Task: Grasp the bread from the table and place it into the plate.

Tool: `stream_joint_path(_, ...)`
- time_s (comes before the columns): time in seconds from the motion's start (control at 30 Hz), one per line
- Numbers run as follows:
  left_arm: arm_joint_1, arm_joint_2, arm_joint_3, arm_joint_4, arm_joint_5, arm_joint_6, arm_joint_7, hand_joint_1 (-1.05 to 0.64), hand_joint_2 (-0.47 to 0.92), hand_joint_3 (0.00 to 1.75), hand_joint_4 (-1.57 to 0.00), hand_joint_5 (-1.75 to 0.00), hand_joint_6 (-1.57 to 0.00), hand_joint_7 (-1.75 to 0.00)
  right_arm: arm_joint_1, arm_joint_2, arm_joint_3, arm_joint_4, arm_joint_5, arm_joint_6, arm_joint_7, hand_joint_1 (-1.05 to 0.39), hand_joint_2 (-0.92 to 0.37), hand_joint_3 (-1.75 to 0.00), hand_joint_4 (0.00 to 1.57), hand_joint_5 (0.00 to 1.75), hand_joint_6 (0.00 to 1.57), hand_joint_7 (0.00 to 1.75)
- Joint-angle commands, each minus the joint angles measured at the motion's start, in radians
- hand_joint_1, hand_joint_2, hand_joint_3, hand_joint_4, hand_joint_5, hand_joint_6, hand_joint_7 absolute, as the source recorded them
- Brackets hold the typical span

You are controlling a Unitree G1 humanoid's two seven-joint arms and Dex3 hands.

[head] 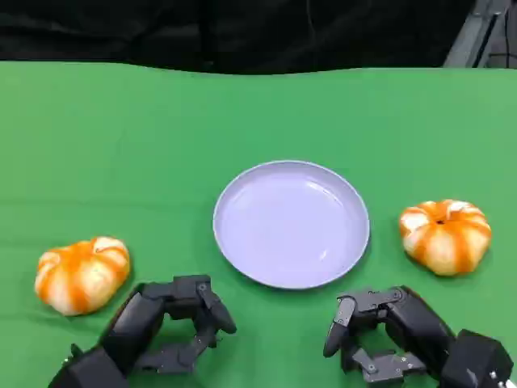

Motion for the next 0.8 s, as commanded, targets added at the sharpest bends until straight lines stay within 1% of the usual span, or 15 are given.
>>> stream_joint_path(0.03, -0.002, 0.02, 0.005, -0.008, -0.009, -0.003, -0.005, -0.05, 0.65, 0.92, -0.79, -1.5, -0.89, -1.14, -0.011, -0.013, -0.011, 0.006, 0.01, 0.001, 0.001, 0.17, -0.56, -1.08, 0.98, 1.37, 0.99, 1.05)
stream_joint_path(0.53, -0.003, 0.02, 0.007, -0.005, 0.002, -0.01, 0.011, -0.05, 0.63, 0.93, -0.8, -1.48, -0.89, -1.13, -0.012, -0.014, -0.012, 0.011, 0.011, 0.003, 0.003, 0.16, -0.55, -1.09, 0.98, 1.36, 0.99, 1.05)
stream_joint_path(0.6, -0.003, 0.017, 0.01, -0.005, -0.002, -0.009, 0.012, -0.04, 0.63, 0.92, -0.81, -1.44, -0.91, -1.09, -0.011, -0.014, -0.012, 0.011, 0.012, 0.003, 0.003, 0.17, -0.56, -1.08, 0.98, 1.36, 0.99, 1.05)
stream_joint_path(0.7, -0.002, 0.016, 0.014, -0.007, -0.005, -0.004, 0.015, -0.03, 0.65, 0.86, -0.83, -1.37, -0.94, -1.01, -0.012, -0.012, -0.012, 0.011, 0.012, 0.003, 0.003, 0.17, -0.56, -1.08, 0.98, 1.37, 0.99, 1.05)
stream_joint_path(0.73, -0.002, 0.017, 0.015, -0.008, -0.005, 0.0, 0.015, -0.03, 0.69, 0.79, -0.84, -1.31, -0.96, -0.95, -0.012, -0.012, -0.012, 0.011, 0.012, 0.004, 0.003, 0.17, -0.56, -1.08, 0.98, 1.37, 0.99, 1.05)
stream_joint_path(0.8, -0.001, 0.017, 0.017, -0.01, -0.005, 0.004, 0.015, -0.04, 0.73, 0.71, -0.85, -1.26, -0.98, -0.89, -0.012, -0.011, -0.012, 0.011, 0.013, 0.005, 0.003, 0.17, -0.56, -1.08, 0.98, 1.37, 0.99, 1.05)
